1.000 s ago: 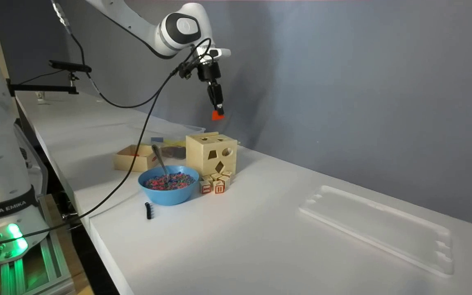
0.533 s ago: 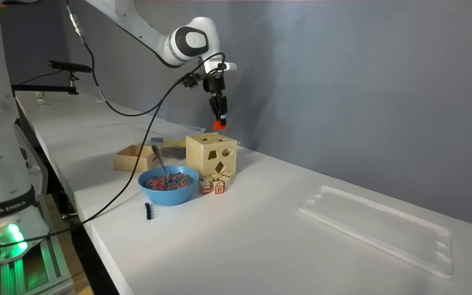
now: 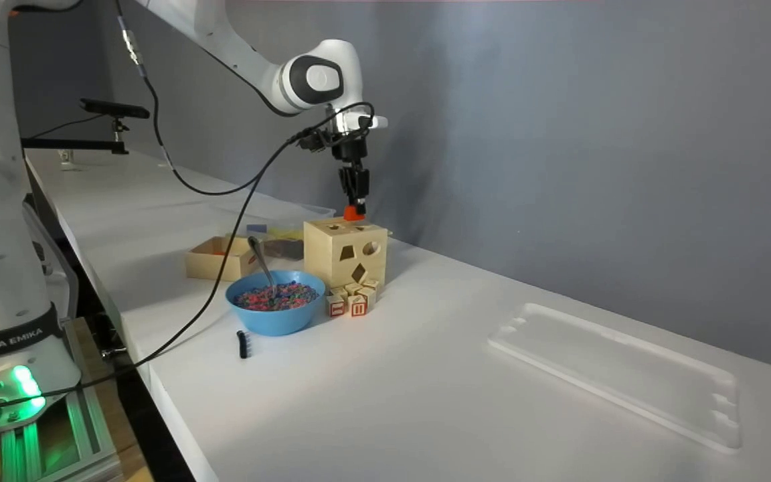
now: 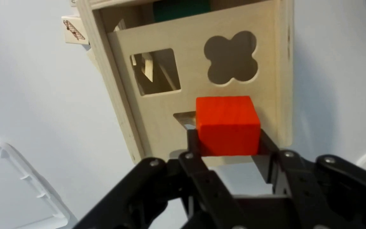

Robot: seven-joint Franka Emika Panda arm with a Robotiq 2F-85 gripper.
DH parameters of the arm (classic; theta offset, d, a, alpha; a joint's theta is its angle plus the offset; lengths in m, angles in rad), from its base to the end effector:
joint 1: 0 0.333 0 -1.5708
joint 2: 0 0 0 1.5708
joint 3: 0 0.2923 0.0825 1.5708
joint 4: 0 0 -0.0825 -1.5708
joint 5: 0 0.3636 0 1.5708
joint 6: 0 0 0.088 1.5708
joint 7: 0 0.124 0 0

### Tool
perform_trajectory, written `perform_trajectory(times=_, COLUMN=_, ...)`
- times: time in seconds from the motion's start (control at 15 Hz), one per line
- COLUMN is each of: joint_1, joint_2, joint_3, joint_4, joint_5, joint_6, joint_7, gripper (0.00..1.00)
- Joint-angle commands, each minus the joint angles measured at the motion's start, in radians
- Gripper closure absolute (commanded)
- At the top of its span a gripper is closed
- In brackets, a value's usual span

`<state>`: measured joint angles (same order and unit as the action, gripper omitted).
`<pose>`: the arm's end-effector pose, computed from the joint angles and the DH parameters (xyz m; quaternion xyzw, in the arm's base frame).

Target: Move the clear container forwards, place the orange block on top of the wooden box on the right.

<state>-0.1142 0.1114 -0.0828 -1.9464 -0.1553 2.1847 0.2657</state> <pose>0.5651 -0.1198 0.4060 0.9776 -0.1881 0.0656 0.0685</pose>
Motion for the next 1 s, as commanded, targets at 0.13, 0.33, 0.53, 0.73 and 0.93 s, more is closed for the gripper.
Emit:
perform_trajectory(times=0.13, joint_1=0.005, joint_2=0.021, joint_3=-0.01, joint_4=0.022, joint_5=0.047, joint_6=-0.023, joint_7=-0.074, gripper=0.31)
perform_trajectory(times=0.33, joint_1=0.007, joint_2=0.014, joint_3=-0.01, joint_4=0.025, joint_5=0.038, joint_6=-0.03, joint_7=-0.071, gripper=0.16)
perform_trajectory(times=0.53, joint_1=0.019, joint_2=-0.039, joint_3=-0.004, joint_4=0.018, joint_5=0.006, joint_6=-0.019, joint_7=-0.074, gripper=0.0)
perform_trajectory(times=0.73, joint_1=0.041, joint_2=-0.109, joint_3=0.007, joint_4=0.001, joint_5=-0.058, joint_6=0.003, joint_7=-0.091, gripper=0.0)
perform_trajectory(times=0.93, joint_1=0.045, joint_2=-0.093, joint_3=0.011, joint_4=0.025, joint_5=-0.053, joint_6=-0.002, joint_7=-0.078, gripper=0.0)
